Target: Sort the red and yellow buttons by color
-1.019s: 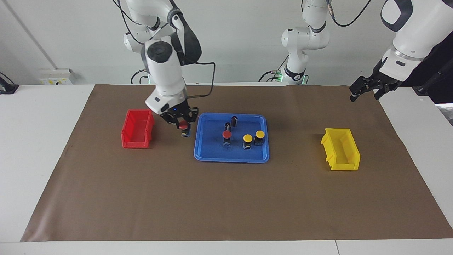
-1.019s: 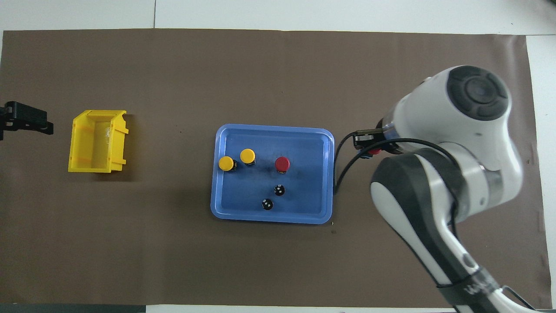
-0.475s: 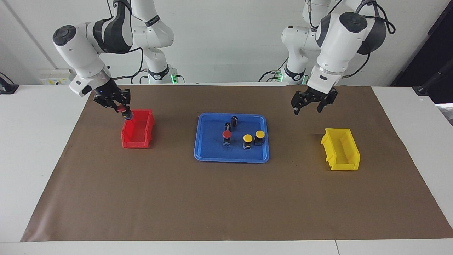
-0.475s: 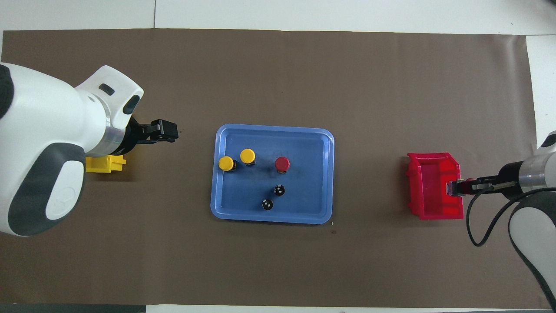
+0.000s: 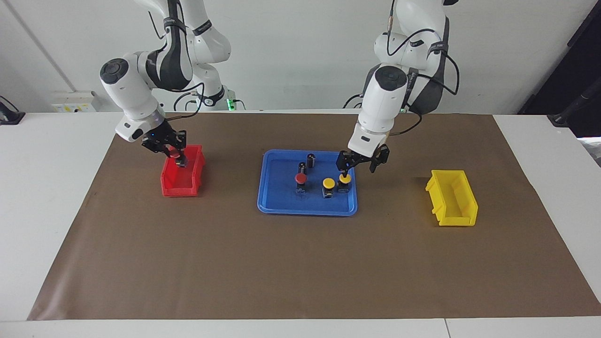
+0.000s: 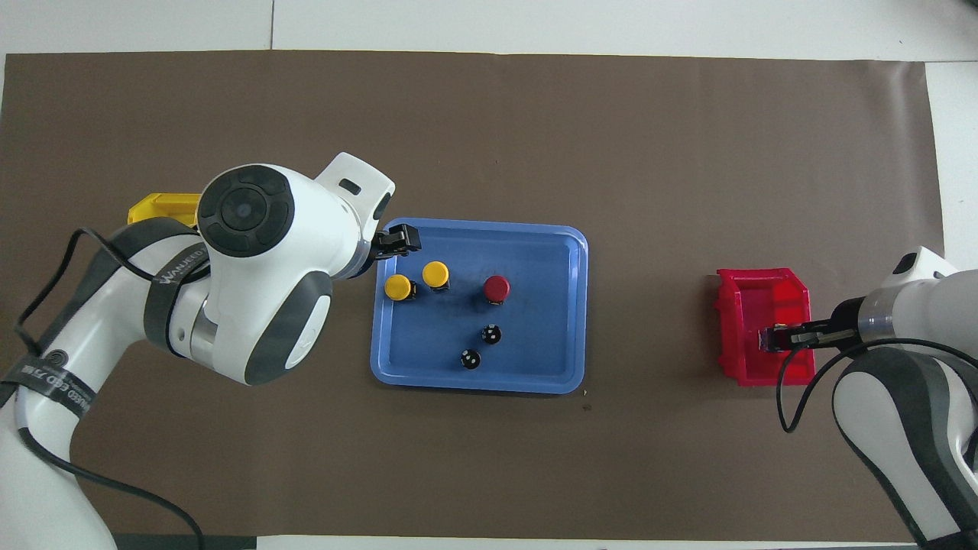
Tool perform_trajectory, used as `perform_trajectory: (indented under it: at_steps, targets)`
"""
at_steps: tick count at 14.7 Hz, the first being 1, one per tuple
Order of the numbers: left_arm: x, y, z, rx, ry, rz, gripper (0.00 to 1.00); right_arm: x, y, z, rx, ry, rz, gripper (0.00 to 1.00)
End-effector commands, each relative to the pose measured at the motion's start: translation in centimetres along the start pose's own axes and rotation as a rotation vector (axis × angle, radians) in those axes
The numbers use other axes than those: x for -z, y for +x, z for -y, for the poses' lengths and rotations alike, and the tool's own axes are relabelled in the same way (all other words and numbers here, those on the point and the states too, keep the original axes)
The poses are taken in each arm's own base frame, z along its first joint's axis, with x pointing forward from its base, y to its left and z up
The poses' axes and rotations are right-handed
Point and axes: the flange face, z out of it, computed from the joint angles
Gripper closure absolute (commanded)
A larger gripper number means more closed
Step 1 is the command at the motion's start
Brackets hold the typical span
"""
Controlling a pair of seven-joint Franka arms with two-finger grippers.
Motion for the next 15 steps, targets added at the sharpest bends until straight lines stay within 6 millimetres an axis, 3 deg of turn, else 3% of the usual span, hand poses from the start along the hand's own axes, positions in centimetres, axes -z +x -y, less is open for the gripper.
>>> perform_trajectory:
  at_steps: [1, 5, 11, 15]
  targets:
    - [-1.6, -1.3, 0.6, 0.016, -0.015, -0.006, 0.13, -1.5, -1.1, 0.1, 0.029, -0.014, 0.017, 0.72]
    - [-2.9, -3.6, -0.1, -0.017, 0.013, 0.033, 0.19, -3.0, -1.3, 0.1, 0.027, -0.020, 0.012, 0.72]
    - [-3.6, -4.6, 0.2, -0.030, 0.012, 0.033, 0.22, -4.1, -0.9, 1.0, 0.041, -0.032, 0.015, 0.71]
    - [-3.8, -4.4, 0.4, -0.032, -0.004, 0.014, 0.25, -4.1, -0.7, 1.7, 0.036, -0.033, 0.016, 0.52]
